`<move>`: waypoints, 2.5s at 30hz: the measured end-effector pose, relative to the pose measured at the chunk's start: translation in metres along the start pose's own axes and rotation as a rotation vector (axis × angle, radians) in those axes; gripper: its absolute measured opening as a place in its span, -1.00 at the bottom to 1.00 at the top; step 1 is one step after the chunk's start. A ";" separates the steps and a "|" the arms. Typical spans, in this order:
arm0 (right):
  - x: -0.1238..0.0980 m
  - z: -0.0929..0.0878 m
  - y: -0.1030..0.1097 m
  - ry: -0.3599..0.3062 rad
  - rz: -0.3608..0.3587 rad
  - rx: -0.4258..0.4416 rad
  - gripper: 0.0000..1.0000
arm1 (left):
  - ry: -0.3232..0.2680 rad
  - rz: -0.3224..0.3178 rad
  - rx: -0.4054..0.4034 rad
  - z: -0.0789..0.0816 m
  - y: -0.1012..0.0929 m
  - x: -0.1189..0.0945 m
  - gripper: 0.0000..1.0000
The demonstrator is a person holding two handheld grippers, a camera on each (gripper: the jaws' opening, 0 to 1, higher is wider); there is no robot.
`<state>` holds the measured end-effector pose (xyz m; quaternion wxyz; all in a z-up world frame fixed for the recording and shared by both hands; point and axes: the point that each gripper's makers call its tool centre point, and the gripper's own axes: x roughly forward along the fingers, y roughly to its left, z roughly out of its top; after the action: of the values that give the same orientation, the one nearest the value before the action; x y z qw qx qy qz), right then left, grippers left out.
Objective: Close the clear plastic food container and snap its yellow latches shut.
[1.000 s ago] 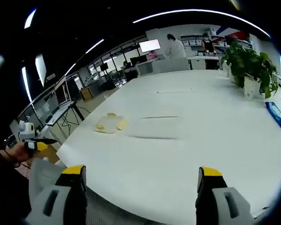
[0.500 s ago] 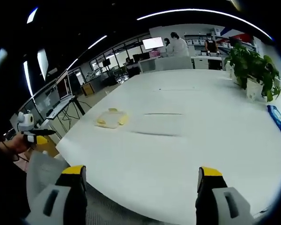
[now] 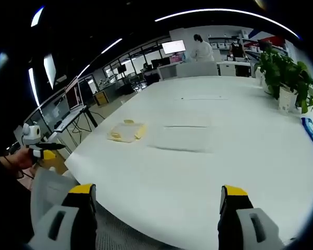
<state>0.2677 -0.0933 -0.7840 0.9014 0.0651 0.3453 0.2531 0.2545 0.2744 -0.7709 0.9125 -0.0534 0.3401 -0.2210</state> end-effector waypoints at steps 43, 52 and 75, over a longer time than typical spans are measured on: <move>0.033 0.019 0.010 0.018 0.041 -0.116 0.93 | 0.032 0.005 0.051 0.006 0.017 0.019 0.98; 0.053 0.031 0.023 0.034 0.084 -0.189 0.84 | 0.046 0.000 0.075 0.014 0.030 0.036 0.95; 0.118 0.047 0.054 0.106 0.158 -0.298 0.72 | 0.106 -0.030 0.147 0.028 0.061 0.077 0.95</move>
<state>0.3511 0.0155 -0.8021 0.8589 -0.0558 0.3447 0.3747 0.3469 0.2943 -0.8102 0.8911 0.0203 0.3701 -0.2617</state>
